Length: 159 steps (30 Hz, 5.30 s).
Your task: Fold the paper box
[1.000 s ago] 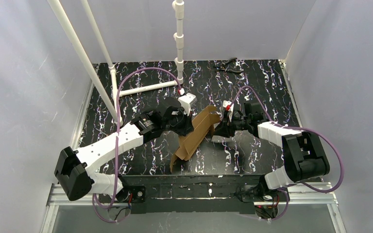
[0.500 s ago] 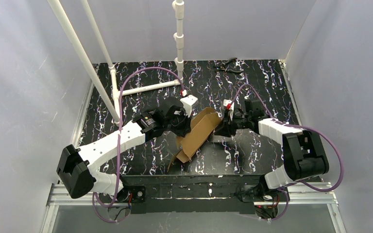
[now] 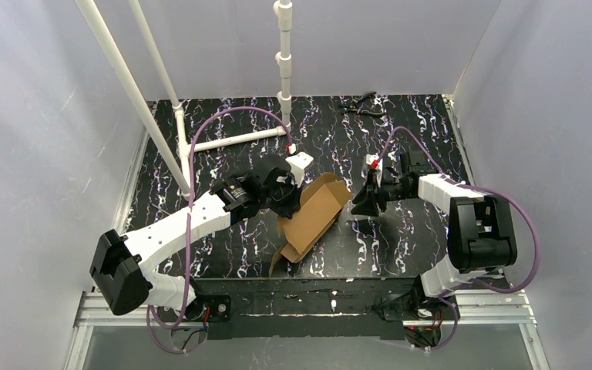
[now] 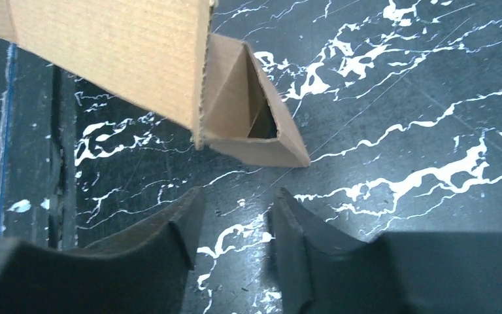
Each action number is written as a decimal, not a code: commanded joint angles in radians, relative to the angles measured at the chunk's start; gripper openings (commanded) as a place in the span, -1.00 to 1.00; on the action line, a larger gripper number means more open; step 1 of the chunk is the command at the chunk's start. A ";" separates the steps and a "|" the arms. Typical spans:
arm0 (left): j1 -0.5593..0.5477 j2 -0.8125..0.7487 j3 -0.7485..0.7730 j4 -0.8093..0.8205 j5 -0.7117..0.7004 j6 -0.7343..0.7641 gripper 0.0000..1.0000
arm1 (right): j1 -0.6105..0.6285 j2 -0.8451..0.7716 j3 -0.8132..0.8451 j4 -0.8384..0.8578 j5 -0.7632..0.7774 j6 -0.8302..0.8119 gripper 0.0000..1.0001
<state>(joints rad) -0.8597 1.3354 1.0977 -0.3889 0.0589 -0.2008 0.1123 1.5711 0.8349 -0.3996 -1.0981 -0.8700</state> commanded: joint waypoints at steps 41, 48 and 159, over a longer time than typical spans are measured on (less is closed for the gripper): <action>-0.008 0.004 0.040 -0.013 -0.099 -0.005 -1.00 | 0.116 0.096 0.071 -0.005 -0.033 -0.113 0.26; -0.017 -0.005 0.029 0.006 -0.109 -0.021 -1.00 | 0.137 -0.015 -0.079 0.466 0.092 0.286 0.22; 0.090 0.018 -0.035 0.095 -0.146 -0.116 -1.00 | 0.361 -0.019 0.195 0.002 0.690 0.295 0.20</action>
<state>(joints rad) -0.7742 1.3594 1.0225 -0.2779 -0.0574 -0.3683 0.5396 1.6146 0.9360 -0.3046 -0.2657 -0.5751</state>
